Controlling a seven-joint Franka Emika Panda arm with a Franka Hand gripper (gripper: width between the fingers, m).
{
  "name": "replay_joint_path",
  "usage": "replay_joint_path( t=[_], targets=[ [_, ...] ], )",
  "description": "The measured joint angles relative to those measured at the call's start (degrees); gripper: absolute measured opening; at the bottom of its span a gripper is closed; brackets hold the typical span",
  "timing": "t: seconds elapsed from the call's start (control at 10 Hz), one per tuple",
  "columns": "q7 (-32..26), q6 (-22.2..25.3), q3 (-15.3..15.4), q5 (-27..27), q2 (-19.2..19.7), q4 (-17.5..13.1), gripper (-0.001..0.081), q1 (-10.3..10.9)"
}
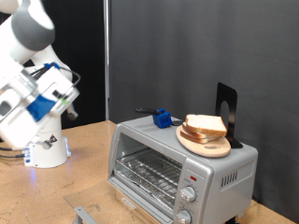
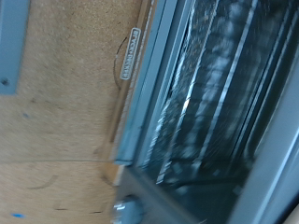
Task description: Make a piece of toast with the oven
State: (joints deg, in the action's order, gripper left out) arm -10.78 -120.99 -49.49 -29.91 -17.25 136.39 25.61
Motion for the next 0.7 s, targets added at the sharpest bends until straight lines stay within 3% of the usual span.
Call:
replay_joint_path(
  t=[0.4, 0.5, 0.7],
  targets=[
    [-9.6, -7.7, 8.3, 10.6, -4.8, 1.9, 0.0682, 0.3],
    [-8.2, -7.0, 8.0, 9.6, -4.8, 1.9, 0.0682, 0.3],
    [-12.3, -0.2, 7.5, 5.4, -5.3, -0.2, 0.0682, 2.4]
  ],
)
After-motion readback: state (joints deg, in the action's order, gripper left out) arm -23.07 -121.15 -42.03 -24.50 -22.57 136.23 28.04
